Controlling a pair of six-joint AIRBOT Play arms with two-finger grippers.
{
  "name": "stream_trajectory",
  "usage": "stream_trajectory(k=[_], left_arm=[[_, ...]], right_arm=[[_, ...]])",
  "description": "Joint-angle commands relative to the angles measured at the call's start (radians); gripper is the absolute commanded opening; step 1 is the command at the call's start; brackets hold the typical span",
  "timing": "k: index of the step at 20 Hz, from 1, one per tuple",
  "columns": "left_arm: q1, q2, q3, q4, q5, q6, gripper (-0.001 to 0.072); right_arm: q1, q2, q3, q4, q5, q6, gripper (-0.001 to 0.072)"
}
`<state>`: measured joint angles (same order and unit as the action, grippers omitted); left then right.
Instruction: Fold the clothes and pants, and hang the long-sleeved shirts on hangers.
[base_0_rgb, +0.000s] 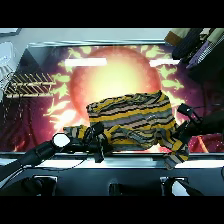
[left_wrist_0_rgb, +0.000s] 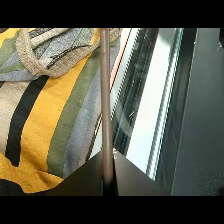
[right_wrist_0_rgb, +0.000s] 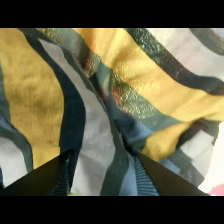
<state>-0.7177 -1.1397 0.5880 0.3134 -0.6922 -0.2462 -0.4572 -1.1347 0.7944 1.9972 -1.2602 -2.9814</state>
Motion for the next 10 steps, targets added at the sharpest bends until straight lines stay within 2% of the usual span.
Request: stream_trajectory(k=[1,7,8,10], left_arm=[[0.0,0.0,0.0,0.0,0.0,-0.001,0.002],[0.0,-0.002,0.0,0.0,0.001,-0.001,0.002],[0.0,-0.002,0.0,0.0,0.001,-0.001,0.002],[0.0,-0.002,0.0,0.0,0.001,-0.001,0.002]], right_arm=[[0.008,-0.046,0.0,0.056,-0.041,0.0,0.0444],[0.133,-0.153,0.0,-0.011,-0.006,0.001,0.0439],[0.138,-0.16,0.0,-0.012,-0.003,0.001,0.0371],[0.136,-0.158,0.0,-0.019,-0.046,0.001,0.0136]])
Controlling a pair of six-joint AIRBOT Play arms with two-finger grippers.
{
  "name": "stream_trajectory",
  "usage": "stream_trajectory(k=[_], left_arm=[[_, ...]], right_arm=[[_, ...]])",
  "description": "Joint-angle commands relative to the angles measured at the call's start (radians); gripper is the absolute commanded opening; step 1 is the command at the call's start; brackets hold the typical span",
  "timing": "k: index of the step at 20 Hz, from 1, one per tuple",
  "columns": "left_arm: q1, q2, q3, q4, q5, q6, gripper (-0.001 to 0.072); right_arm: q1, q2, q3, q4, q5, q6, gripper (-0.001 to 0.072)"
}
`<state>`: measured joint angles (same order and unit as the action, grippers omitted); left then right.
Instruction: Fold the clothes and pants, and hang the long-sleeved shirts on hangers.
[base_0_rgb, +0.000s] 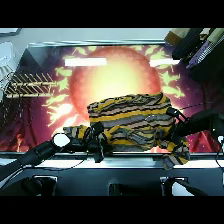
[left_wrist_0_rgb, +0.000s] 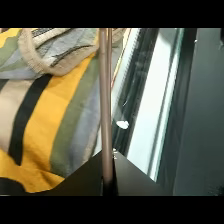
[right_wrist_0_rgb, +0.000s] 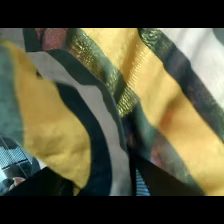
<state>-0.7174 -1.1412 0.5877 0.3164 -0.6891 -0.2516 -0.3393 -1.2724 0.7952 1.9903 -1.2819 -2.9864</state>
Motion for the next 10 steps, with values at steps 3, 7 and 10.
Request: stream_trajectory(k=[3,7,10], left_arm=[[0.0,0.0,0.001,-0.003,-0.002,0.004,0.002],[0.0,0.0,0.001,-0.003,-0.002,0.004,0.002],[0.0,0.0,0.001,-0.003,-0.002,0.004,0.0021]], right_arm=[[0.018,0.0,-0.001,-0.072,-0.079,0.006,0.0027],[0.018,0.074,-0.001,-0.059,-0.103,0.016,0.0026],[0.018,0.161,-0.001,-0.055,-0.139,0.017,0.0024]])
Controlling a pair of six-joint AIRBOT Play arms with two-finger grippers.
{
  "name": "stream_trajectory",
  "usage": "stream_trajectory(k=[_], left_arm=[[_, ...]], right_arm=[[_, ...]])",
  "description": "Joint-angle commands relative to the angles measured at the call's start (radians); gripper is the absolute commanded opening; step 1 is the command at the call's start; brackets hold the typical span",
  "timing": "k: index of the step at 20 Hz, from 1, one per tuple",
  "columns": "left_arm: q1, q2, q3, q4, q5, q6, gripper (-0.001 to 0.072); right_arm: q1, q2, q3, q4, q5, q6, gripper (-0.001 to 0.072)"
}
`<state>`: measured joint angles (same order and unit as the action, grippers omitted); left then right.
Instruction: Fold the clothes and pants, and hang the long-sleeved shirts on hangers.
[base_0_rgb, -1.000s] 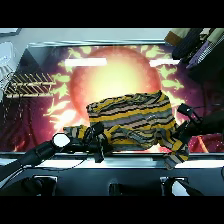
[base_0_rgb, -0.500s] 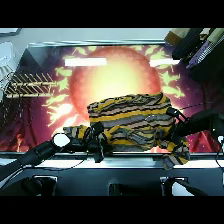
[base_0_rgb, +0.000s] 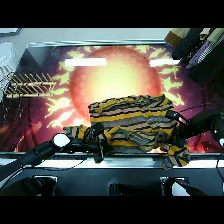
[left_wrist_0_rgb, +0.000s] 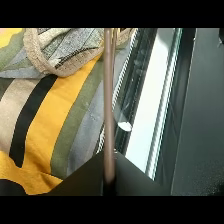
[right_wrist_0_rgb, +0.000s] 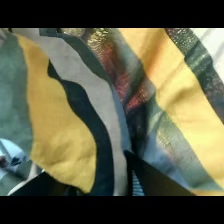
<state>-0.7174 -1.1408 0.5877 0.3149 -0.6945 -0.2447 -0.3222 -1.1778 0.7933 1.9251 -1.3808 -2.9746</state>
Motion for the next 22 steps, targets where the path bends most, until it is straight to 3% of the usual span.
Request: stream_trajectory(k=[1,3,4,6,8,10,11,12,17,22], left_arm=[[0.0,-0.001,0.001,-0.002,0.005,-0.002,0.0021],[0.0,-0.001,0.001,-0.002,0.023,-0.002,0.0033],[0.0,-0.001,0.001,-0.002,0.043,-0.003,0.0126],[0.0,-0.001,0.001,-0.002,0.124,-0.086,0.0413],[0.0,-0.001,0.001,-0.002,0.227,-0.187,0.0547],[0.0,-0.001,0.001,-0.002,0.316,-0.254,0.0567],[0.002,-0.001,0.001,-0.002,0.355,-0.287,0.0667],[0.007,-0.001,0.001,-0.002,0.39,-0.323,0.0701],[0.154,0.003,0.001,-0.002,0.493,-0.647,0.072],[0.286,0.014,0.043,-0.001,0.263,-0.658,0.072]], right_arm=[[0.001,0.1,0.001,0.011,-0.04,0.005,0.0023],[0.001,0.156,0.001,0.036,0.001,0.049,0.0021],[0.001,0.178,0.001,0.05,0.036,0.113,0.0021],[0.002,0.204,0.001,0.058,0.073,0.181,0.0021],[0.002,0.224,0.001,0.074,0.072,0.181,0.0021],[0.002,0.253,0.001,0.093,0.072,0.182,0.0021],[0.002,0.269,0.001,0.097,0.073,0.182,0.0021],[0.002,0.284,0.001,0.098,0.073,0.182,0.0021],[0.002,0.346,0.001,0.109,0.065,0.204,0.002],[0.002,0.423,0.001,0.158,0.016,0.215,0.002]])
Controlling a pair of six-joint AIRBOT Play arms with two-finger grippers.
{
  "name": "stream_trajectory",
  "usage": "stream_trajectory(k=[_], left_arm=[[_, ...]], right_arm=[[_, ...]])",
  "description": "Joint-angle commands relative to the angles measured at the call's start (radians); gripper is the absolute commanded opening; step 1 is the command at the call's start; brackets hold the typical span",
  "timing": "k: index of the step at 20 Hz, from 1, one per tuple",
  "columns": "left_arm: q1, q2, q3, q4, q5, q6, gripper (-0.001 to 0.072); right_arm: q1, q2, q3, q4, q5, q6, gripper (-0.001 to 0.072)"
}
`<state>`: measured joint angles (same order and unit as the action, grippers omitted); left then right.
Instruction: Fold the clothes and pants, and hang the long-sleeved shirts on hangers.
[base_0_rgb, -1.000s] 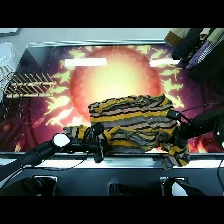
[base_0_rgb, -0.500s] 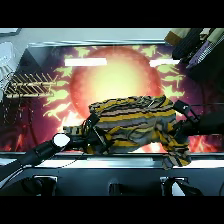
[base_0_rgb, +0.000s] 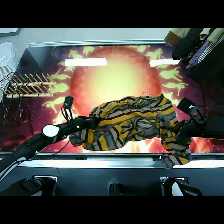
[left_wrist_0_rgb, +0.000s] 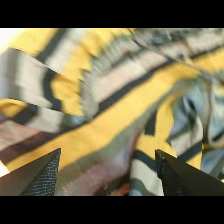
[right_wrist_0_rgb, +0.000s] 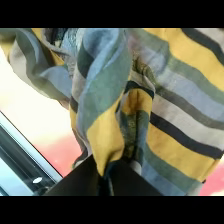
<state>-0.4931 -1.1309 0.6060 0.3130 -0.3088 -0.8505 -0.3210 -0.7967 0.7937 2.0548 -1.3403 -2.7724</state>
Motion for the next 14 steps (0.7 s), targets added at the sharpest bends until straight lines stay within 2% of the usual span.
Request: stream_trajectory(k=[1,4,6,7,8,9,13,14], left_arm=[[0.054,0.004,0.047,0.001,-0.175,-0.062,0.0714],[-0.066,0.001,0.101,0.01,-0.202,-0.142,0.0714],[-0.196,-0.029,0.133,0.045,-0.116,-0.219,0.071],[-0.258,-0.061,0.152,0.07,-0.048,-0.286,0.0648],[-0.312,-0.107,0.177,0.086,0.01,-0.342,0.0634],[-0.352,-0.156,0.209,0.088,0.041,-0.364,0.0601],[-0.433,-0.393,0.44,0.088,0.036,-0.367,0.0601],[-0.437,-0.443,0.498,0.088,0.027,-0.389,0.0603]], right_arm=[[0.0,0.059,0.001,0.037,-0.025,0.014,0.002],[0.0,0.076,0.001,0.07,-0.043,0.044,0.002],[0.0,0.076,0.0,0.084,-0.048,0.087,0.0021],[0.0,0.076,0.0,0.084,-0.047,0.107,0.0021],[0.0,0.076,0.001,0.084,-0.047,0.117,0.0021],[0.0,0.076,0.0,0.084,-0.047,0.118,0.0021],[0.0,0.076,0.0,0.084,-0.047,0.118,0.0022],[0.0,0.076,0.0,0.084,-0.047,0.118,0.0022]])
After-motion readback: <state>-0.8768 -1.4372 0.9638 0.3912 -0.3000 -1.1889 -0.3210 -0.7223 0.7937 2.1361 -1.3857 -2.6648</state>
